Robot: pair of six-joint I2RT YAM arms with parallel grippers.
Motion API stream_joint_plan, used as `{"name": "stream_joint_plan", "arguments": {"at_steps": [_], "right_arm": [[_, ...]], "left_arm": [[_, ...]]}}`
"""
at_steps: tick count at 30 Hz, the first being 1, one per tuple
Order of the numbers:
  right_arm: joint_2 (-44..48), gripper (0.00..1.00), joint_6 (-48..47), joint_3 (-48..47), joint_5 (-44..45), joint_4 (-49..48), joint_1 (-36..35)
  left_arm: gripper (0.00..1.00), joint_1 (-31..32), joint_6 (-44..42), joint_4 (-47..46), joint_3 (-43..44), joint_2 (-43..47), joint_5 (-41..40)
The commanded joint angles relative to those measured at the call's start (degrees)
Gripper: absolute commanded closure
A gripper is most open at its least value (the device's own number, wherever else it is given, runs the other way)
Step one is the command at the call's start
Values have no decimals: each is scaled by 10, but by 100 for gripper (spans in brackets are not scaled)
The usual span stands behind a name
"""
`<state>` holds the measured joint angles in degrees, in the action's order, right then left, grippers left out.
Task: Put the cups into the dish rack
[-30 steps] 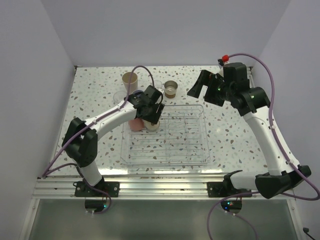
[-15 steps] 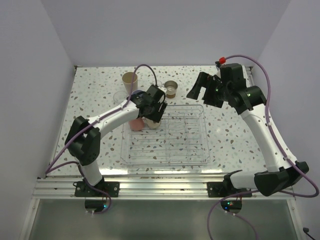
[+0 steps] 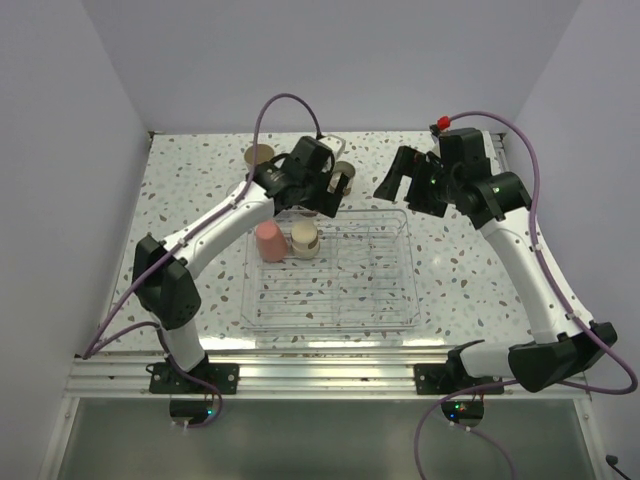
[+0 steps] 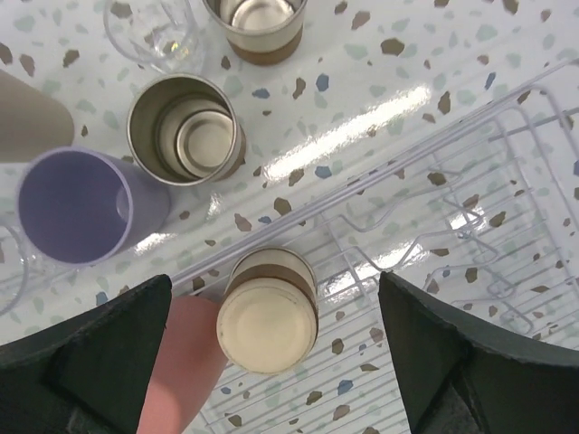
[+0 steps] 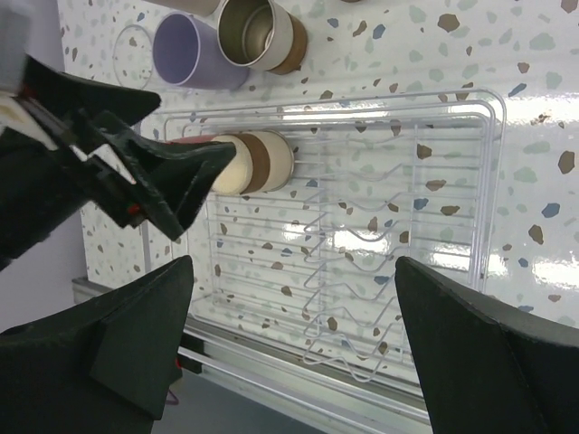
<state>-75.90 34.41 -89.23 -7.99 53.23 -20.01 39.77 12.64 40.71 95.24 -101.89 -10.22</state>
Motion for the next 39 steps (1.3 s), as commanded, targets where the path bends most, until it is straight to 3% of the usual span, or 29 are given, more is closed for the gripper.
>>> {"name": "stream_joint_plan", "arguments": {"at_steps": [1, 5, 9, 12, 17, 29, 33, 35, 36, 38, 39], "right_arm": [[10, 4, -13, -2, 17, 9, 0], [18, 4, -15, -1, 23, 13, 0], [24, 3, -12, 12, 18, 7, 1], [24, 3, -11, 14, 13, 6, 0], [22, 4, -15, 9, 12, 14, 1], [20, 4, -24, 3, 16, 35, 1], [17, 4, -29, -2, 18, 42, 0], [15, 4, -29, -4, 20, 46, 0], [15, 4, -30, -7, 21, 46, 0], [14, 4, -32, -8, 22, 49, 1], [12, 4, -32, -9, 23, 49, 0]], "left_arm": [[0, -11, -17, 46, 75, 17, -3], [0, -101, -3, 53, 98, 42, 38], [1, -248, 26, 32, 40, 73, 79], [2, -314, 47, 15, -15, 87, 90], [4, -353, 55, -24, -74, 81, 89], [10, -356, 71, -93, -123, -1, 100], [20, -357, 72, -101, -113, -44, 95], [31, -358, 74, -108, -111, -54, 94], [43, -359, 75, -111, -110, -63, 95], [53, -360, 77, -114, -107, -72, 99], [64, -361, 77, -115, -106, -79, 100]]}}
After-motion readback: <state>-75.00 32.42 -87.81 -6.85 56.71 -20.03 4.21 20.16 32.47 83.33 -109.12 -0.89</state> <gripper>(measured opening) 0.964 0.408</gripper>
